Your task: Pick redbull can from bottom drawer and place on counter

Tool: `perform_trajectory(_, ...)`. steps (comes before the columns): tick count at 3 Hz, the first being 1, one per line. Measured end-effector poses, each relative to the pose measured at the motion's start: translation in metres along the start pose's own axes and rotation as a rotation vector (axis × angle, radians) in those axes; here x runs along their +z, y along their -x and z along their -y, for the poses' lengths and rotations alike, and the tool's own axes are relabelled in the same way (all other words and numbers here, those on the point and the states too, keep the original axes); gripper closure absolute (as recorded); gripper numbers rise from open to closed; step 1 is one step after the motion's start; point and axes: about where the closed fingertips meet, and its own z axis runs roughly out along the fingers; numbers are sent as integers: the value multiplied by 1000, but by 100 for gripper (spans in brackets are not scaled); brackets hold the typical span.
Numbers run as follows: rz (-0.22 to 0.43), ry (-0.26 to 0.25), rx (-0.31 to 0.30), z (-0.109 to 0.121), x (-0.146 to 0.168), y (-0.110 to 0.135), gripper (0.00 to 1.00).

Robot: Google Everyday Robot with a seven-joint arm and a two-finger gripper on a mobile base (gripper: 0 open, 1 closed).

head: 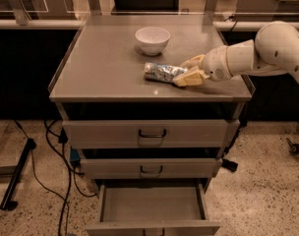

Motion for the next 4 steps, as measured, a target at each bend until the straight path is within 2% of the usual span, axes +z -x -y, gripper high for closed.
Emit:
perform_trajectory(1,6,7,0,1,4,-3,83)
perform_trajectory(4,3,5,-6,-5,6,9,14)
